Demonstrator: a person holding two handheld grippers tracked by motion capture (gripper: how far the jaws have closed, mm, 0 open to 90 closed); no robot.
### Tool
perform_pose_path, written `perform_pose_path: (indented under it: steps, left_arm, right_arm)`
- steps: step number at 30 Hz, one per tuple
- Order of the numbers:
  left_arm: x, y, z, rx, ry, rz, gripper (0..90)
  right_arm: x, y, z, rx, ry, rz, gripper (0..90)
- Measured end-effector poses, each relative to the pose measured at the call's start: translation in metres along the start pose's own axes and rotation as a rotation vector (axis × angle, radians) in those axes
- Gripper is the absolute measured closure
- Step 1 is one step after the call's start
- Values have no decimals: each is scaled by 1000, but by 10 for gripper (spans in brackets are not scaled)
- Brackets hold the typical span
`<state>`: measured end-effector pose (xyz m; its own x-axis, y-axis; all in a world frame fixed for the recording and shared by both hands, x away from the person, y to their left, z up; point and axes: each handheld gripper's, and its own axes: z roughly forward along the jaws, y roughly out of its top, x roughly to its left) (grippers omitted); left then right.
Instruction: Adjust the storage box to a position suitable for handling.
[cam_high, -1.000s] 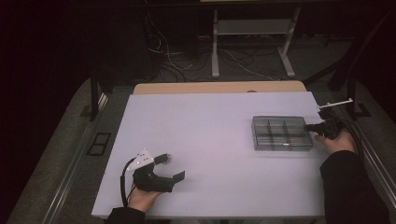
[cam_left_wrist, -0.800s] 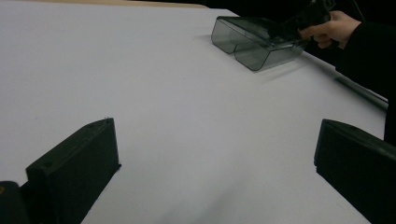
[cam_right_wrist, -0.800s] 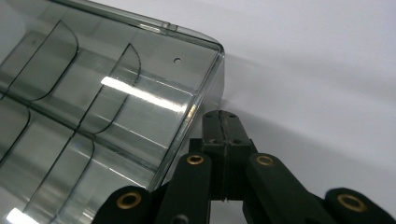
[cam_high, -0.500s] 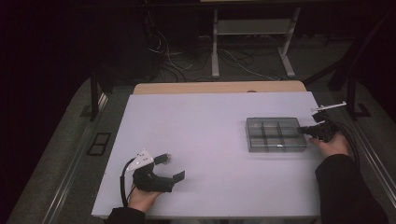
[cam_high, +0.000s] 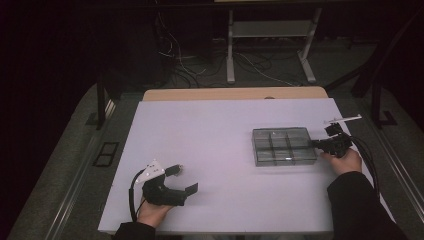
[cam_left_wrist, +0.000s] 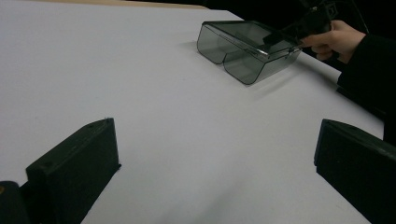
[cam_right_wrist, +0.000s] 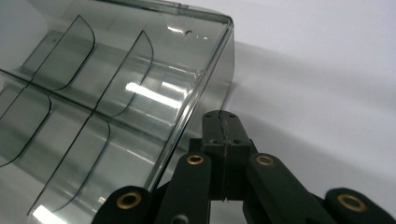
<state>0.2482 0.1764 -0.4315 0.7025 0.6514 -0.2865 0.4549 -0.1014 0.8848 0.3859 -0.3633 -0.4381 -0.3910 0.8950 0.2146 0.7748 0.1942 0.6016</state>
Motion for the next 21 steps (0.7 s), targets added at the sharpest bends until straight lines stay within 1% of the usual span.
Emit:
perform_pose_path:
  steps: [1,2,4,6,12,13,14,15,16,21]
  left_arm:
    - [0,0,0,0,0,0,0]
    - [0,0,0,2,1,1,0]
    - [0,0,0,2,1,1,0]
    - [0,0,0,2,1,2,0]
    - [0,0,1,3,3,2,0]
    - [0,0,1,3,3,2,0]
    - [0,0,1,4,4,3,0]
    - [0,0,2,7,4,4,0]
    - [0,0,2,7,4,4,0]
    - [0,0,2,5,4,6,0]
  right_arm:
    - [0,0,0,0,0,0,894]
    - [4,-1,0,-1,7,-3,894]
    - [5,-2,0,-3,15,-7,894]
    - [9,-4,2,-11,16,4,894]
    - [15,-7,4,-20,32,21,894]
    - [18,-9,5,-14,38,37,894]
    - [18,-9,5,-14,38,37,894]
    - [22,-10,6,-9,29,33,894]
    - [24,-10,6,-8,30,32,894]
    - [29,-11,7,-7,51,38,894]
